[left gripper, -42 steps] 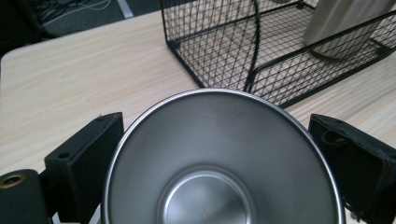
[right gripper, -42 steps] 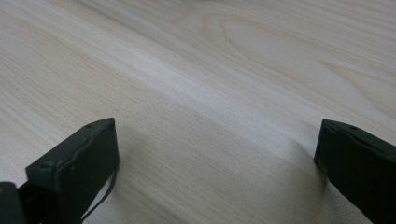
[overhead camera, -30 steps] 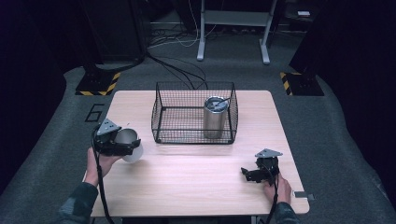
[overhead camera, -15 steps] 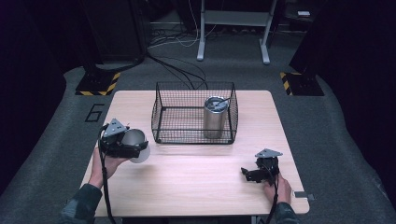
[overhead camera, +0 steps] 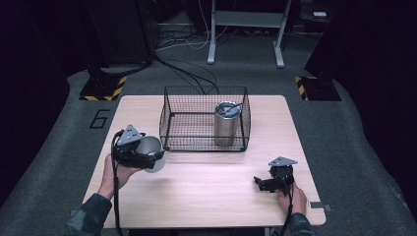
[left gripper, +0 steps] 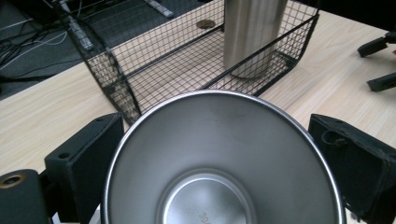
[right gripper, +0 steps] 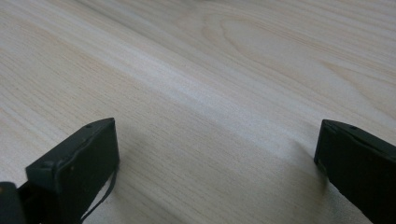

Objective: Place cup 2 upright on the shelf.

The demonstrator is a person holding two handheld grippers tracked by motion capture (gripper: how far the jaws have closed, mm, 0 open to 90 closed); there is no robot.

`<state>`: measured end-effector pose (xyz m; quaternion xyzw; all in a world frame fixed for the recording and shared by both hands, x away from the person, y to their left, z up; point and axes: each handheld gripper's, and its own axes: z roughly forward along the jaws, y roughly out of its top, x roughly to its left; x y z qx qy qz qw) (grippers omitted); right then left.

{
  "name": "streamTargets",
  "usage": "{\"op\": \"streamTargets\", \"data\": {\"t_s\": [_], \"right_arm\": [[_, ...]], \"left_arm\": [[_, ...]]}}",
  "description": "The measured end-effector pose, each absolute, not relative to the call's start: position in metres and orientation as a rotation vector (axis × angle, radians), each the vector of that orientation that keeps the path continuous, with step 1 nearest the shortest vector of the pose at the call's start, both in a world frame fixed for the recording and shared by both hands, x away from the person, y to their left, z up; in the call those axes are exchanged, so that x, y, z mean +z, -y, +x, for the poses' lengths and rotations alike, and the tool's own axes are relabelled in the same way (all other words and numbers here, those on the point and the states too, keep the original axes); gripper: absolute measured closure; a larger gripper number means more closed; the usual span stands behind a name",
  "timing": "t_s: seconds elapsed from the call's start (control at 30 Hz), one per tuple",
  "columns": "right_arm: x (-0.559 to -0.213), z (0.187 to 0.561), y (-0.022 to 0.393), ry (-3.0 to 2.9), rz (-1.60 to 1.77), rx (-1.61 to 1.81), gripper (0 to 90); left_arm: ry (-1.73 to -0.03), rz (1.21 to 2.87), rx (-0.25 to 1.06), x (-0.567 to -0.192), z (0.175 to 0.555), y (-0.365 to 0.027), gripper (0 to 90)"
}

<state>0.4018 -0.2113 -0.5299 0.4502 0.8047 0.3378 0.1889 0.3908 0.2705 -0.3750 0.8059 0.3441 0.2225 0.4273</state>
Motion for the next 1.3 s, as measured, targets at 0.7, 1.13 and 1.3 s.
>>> {"op": "streamTargets", "data": {"t_s": [0.7, 1.13, 1.3], "right_arm": [[-0.530, 0.402, 0.211, -2.265, 1.259, 0.954, 0.0], [-0.530, 0.402, 0.212, -2.266, 1.257, 0.953, 0.0], [-0.530, 0.402, 0.212, -2.268, 1.256, 0.955, 0.0]], "left_arm": [[-0.740, 2.051, 0.492, -0.365, 0.392, -0.220, 6.4], [-0.686, 2.049, 0.475, -0.355, 0.398, -0.196, 6.4], [-0.676, 2.041, 0.483, -0.348, 0.402, -0.192, 6.4]]}}
